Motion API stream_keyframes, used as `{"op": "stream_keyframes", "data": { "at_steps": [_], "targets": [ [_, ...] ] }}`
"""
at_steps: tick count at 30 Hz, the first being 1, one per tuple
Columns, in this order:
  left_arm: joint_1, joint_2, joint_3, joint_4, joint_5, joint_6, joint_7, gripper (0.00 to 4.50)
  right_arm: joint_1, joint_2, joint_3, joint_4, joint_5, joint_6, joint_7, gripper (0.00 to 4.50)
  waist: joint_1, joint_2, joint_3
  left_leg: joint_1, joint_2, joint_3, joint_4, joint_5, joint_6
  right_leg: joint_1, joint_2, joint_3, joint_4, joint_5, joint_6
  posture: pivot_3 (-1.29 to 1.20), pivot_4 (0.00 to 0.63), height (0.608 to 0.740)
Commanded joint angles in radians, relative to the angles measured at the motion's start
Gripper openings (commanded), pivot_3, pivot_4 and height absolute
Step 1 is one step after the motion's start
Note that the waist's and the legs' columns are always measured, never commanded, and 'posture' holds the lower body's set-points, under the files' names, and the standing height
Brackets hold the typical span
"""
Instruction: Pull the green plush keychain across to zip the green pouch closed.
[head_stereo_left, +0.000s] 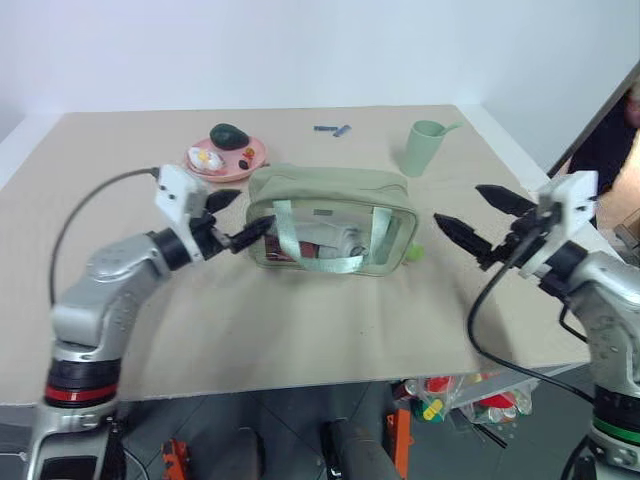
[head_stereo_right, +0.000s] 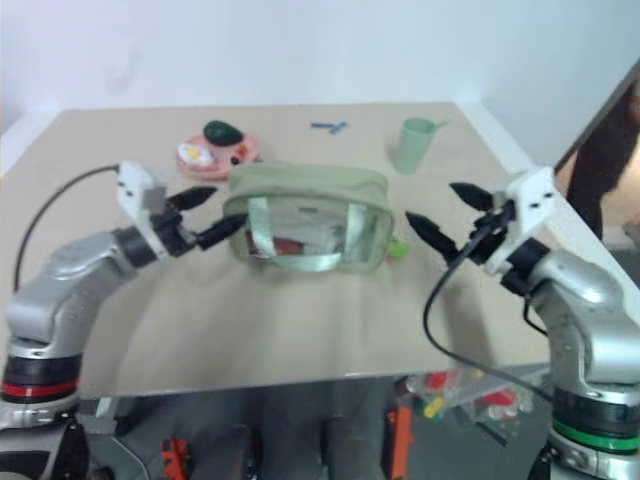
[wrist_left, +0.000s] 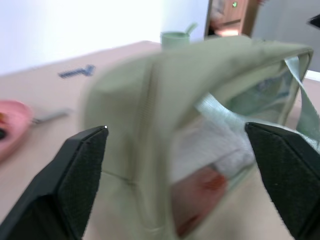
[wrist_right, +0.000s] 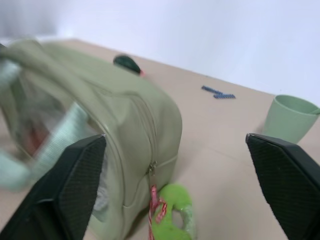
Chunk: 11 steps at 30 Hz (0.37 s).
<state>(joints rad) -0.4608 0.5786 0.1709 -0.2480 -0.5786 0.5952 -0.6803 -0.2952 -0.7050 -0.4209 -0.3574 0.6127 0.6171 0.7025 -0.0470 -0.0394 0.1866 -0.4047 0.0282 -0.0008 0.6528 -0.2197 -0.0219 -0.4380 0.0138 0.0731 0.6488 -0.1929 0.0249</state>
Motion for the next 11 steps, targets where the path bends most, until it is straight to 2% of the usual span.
{"op": "stream_keyframes", "data": {
  "at_steps": [1,4,8,11],
  "targets": [
    [0.080,0.071,0.049,-0.022,0.025,-0.054,-0.054,4.50,0.060,-0.030,-0.036,-0.114,0.114,0.086,0.015,4.48,-0.001,0.000,0.000,0.000,0.000,0.000,0.000,0.000,0.000,0.000,0.000,0.000,0.000,0.000,-0.001,0.00,0.150,0.740],
    [0.168,0.092,0.052,-0.008,0.088,-0.129,-0.054,4.50,0.138,-0.023,0.003,-0.180,0.115,0.080,0.016,4.48,0.000,0.000,0.000,0.001,0.000,0.000,-0.002,0.000,0.000,0.000,0.000,0.000,0.000,-0.002,-0.003,0.00,0.150,0.740],
    [0.256,0.070,0.003,-0.011,0.207,-0.249,-0.015,4.50,0.209,0.007,0.051,-0.214,0.080,0.029,0.006,4.48,0.001,0.000,0.000,0.000,0.000,0.000,0.000,0.000,0.000,0.000,-0.001,0.000,0.000,-0.003,-0.005,0.00,0.150,0.740],
    [0.294,0.045,-0.032,-0.027,0.234,-0.271,-0.007,4.50,0.256,0.017,0.076,-0.212,0.030,-0.032,0.011,4.48,0.002,0.000,0.000,0.000,0.000,0.001,0.001,0.000,0.000,0.000,-0.002,0.000,-0.001,-0.003,-0.004,0.00,0.150,0.740]
  ]
}}
